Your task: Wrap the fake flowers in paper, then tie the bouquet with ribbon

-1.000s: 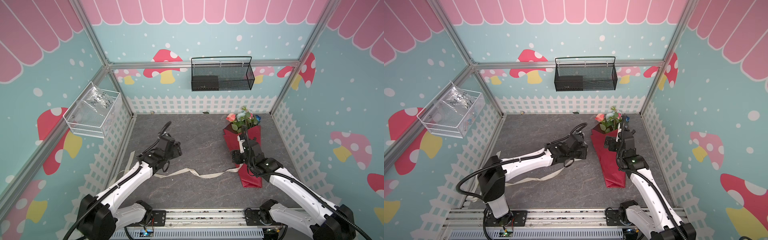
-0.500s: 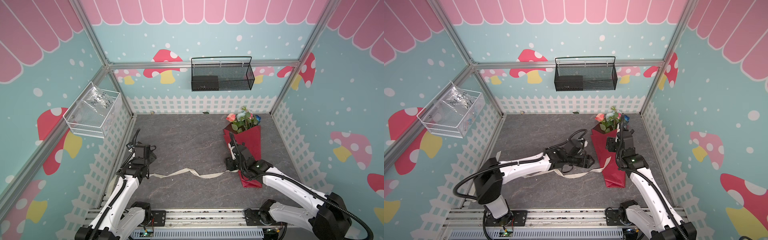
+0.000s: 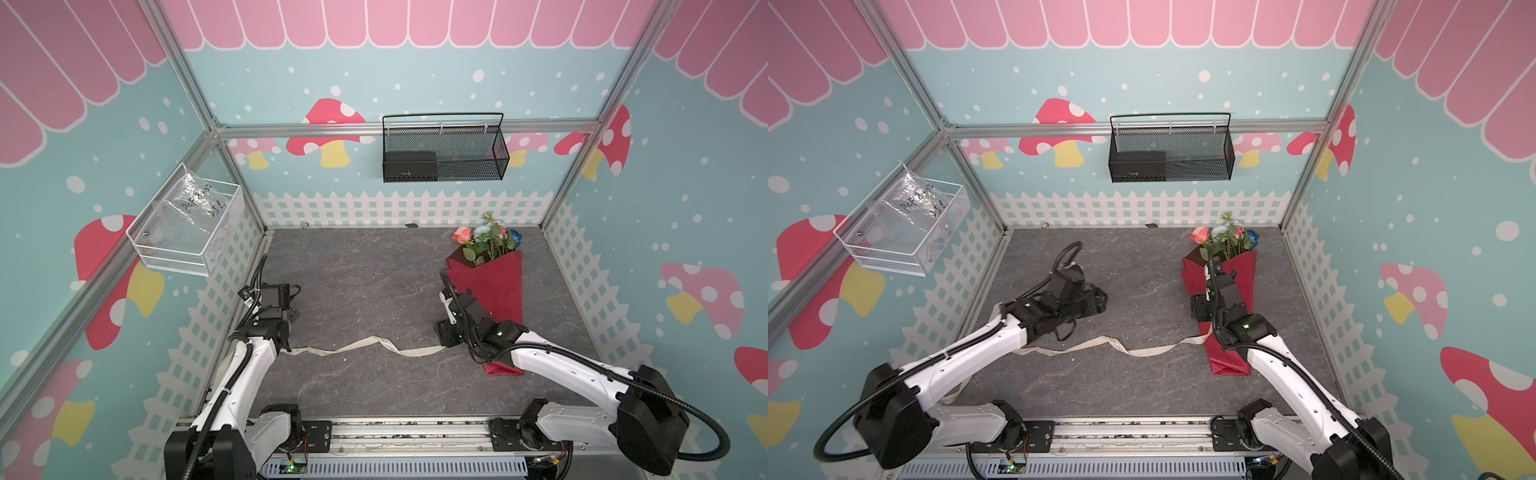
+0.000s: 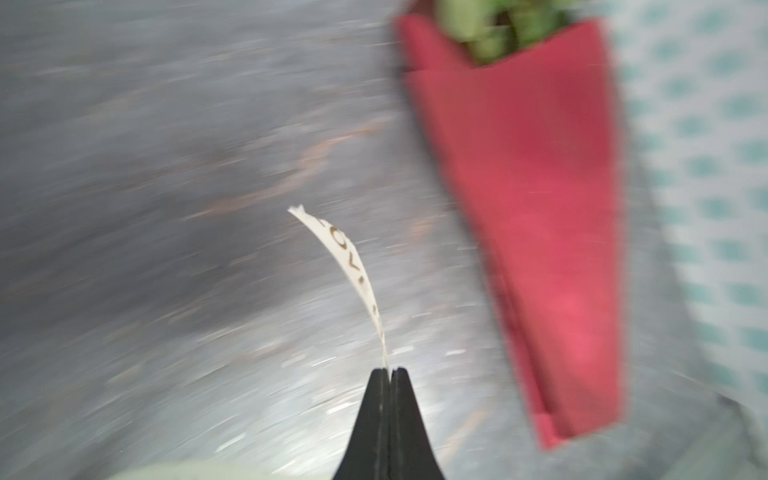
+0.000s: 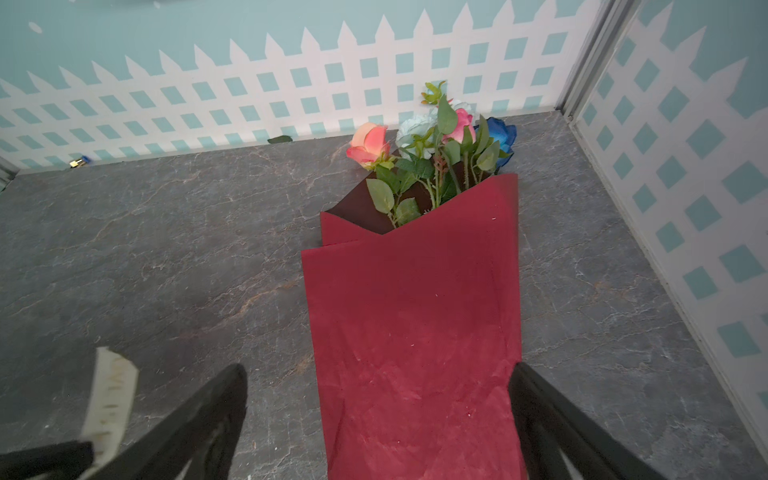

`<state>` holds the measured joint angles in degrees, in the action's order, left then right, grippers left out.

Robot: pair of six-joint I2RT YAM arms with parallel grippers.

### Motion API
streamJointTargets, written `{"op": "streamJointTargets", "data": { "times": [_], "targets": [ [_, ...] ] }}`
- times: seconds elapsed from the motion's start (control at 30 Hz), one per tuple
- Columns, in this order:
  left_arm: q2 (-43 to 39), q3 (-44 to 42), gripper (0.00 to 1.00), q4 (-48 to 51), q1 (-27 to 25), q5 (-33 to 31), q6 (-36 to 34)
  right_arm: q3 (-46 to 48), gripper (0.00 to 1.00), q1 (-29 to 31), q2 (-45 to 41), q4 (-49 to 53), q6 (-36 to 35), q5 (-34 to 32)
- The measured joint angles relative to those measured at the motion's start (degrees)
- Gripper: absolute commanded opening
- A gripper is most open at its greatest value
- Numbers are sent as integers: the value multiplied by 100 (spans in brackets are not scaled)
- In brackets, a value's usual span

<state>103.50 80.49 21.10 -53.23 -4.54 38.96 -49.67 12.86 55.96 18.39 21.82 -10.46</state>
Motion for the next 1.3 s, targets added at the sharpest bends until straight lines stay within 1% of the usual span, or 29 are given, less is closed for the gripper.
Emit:
{"op": "streamJointTargets", "data": {
  "times": [0.03, 0.07, 0.1, 0.17, 0.2, 0.27, 0.3, 0.37, 0.4, 0.47, 0.53, 0.63, 0.7, 0.8, 0.83, 0.9, 0.97, 1.0, 1.1, 1.17, 1.3],
  "targets": [
    [258, 326, 3, -70, -118, 173, -39, -55, 100, 0, -2, 31, 11, -107],
    [516, 640, 10, -127, -238, 363, -68, -114, 100, 0, 0, 63, 20, -234],
    [728, 879, 21, -168, -339, 551, -94, -168, 100, 0, -2, 105, 33, -356],
    [997, 1141, 48, -221, -476, 905, -155, -219, 100, 0, -22, 155, 35, -551],
    [1073, 1185, 57, -245, -520, 1084, -173, -219, 99, 0, -37, 177, 37, -627],
    [1099, 1156, 73, -269, -551, 1349, -179, -219, 93, 0, -50, 227, 31, -680],
    [1075, 1102, 77, -304, -549, 1423, -175, -219, 89, 0, -50, 251, 17, -669],
    [925, 852, 78, -393, -509, 1460, -190, -216, 82, 0, -42, 299, -13, -557],
    [750, 588, 78, -444, -472, 1438, -186, -214, 80, 0, -28, 308, -7, -444],
    [258, -63, 78, -455, -341, 1351, -151, -179, 79, 37, 15, 304, -17, -243],
    [-450, -866, 78, -420, -50, 1172, -85, -90, 79, 175, 57, 304, -13, -103],
    [-1674, -1930, 77, -105, 791, 557, -15, 114, 77, 621, 146, 328, 7, -37],
    [-2468, -2428, 76, 254, 1508, -33, 2, 280, 76, 1005, 216, 354, 46, -55],
    [-3532, -3027, 75, 693, 2483, -675, 52, 507, 73, 1596, 348, 385, 179, -116],
    [-3801, -3195, 74, 765, 2747, -837, 72, 566, 72, 1764, 400, 389, 232, -129],
    [-4413, -3624, 73, 931, 3519, -1156, 118, 691, 71, 2105, 538, 389, 339, -125],
    [-4774, -3936, 73, 1021, 4146, -1384, 138, 767, 70, 2282, 675, 380, 431, -94],
    [-4900, -4079, 73, 1043, 4454, -1473, 138, 796, 69, 2341, 748, 350, 476, -57],
    [-4964, -4247, 74, 1086, 5086, -1683, 107, 815, 68, 2483, 920, 201, 570, 48],
    [-4830, -4225, 78, 1073, 5318, -1821, 31, 813, 67, 2610, 1038, 50, 601, 114],
    [-4199, -4022, 78, 1082, 5698, -1888, -42, 780, 64, 3095, 1502, -188, 610, 164]
  ]
}}
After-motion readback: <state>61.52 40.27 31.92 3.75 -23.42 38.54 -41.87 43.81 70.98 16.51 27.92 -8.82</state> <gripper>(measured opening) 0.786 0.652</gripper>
